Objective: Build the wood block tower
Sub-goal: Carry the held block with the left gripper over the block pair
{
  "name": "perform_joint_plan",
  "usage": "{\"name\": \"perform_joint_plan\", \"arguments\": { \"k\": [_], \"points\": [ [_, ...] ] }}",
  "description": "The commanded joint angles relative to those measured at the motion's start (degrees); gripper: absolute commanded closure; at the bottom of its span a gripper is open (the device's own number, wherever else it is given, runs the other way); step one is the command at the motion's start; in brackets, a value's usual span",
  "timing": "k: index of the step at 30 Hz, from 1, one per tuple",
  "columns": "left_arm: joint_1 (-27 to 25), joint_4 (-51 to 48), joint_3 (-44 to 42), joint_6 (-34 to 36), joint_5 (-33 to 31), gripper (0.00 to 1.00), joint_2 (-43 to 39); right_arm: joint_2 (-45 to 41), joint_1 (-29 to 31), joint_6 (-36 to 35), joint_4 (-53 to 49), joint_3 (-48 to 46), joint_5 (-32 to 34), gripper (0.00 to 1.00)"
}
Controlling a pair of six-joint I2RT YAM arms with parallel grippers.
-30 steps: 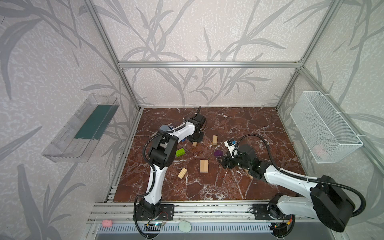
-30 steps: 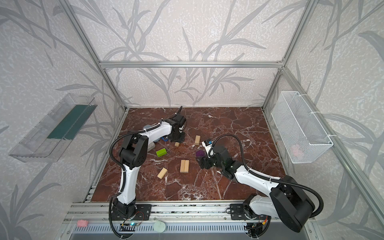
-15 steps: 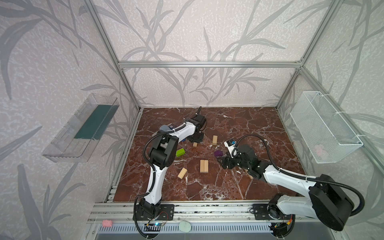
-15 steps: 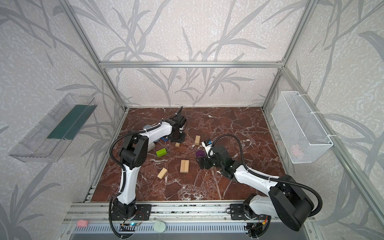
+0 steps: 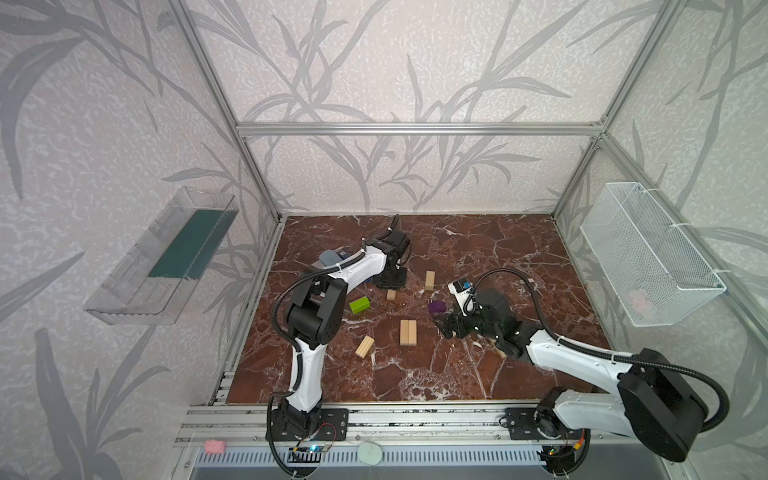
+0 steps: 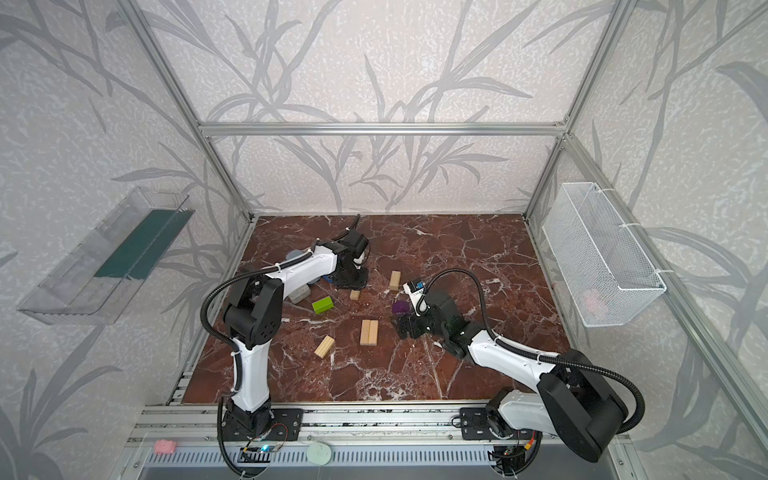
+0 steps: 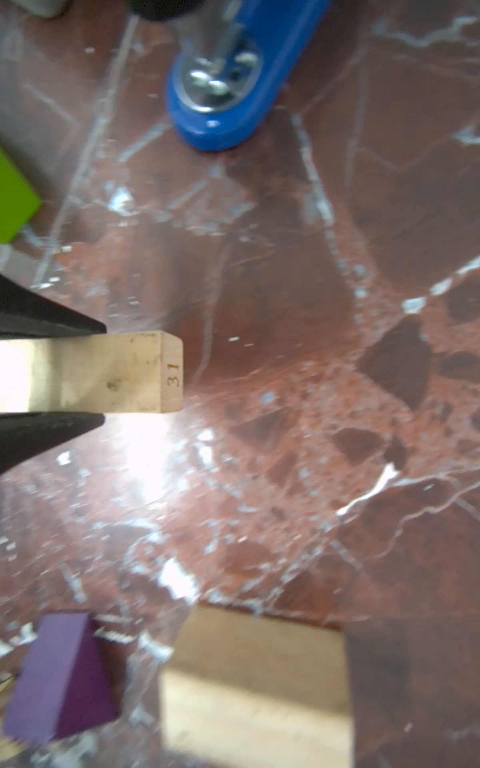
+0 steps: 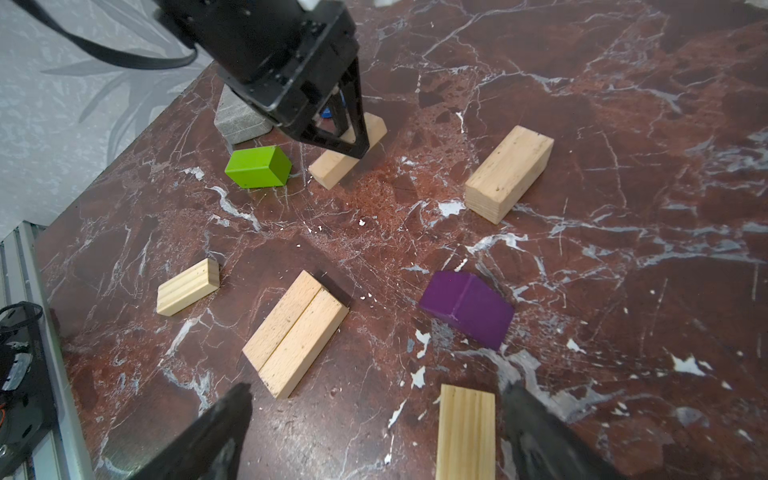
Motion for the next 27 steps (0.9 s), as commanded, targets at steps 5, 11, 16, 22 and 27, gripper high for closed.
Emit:
{"name": "perform_joint_plan", "arguments": {
  "k": [5,11,16,22,27],
  "points": [
    [-4.49,-0.23,-7.93,-6.81,-2.11,0.79,-11.13,-0.95,-0.19,-0.64,-1.64,0.80,-2.76,0.00],
    [-9.42,-1.47,-12.94,-11.42,-6.06,0.79,-17.97,-3.24,-0.16,-0.12,-3.11,-0.14,-3.35,0.01],
    [-12.59,-1.37,-17.05,-15.41,-5.97,0.79,-21.73,-6.28,-0.17,0.93,-7.24,0.07,-3.69,0.01],
    [-16.57,-0.44,-21.29,-19.81,-6.37,0.80,-24.27,-13.08,-0.20,2.34,-9.59,-2.99,-4.26,0.01],
    [-18.85,0.15,-21.75,-21.78,-6.71,0.80,-22.64,-14.41,-0.20,3.40,-9.65,-5.59,-5.52,0.01]
  ]
}}
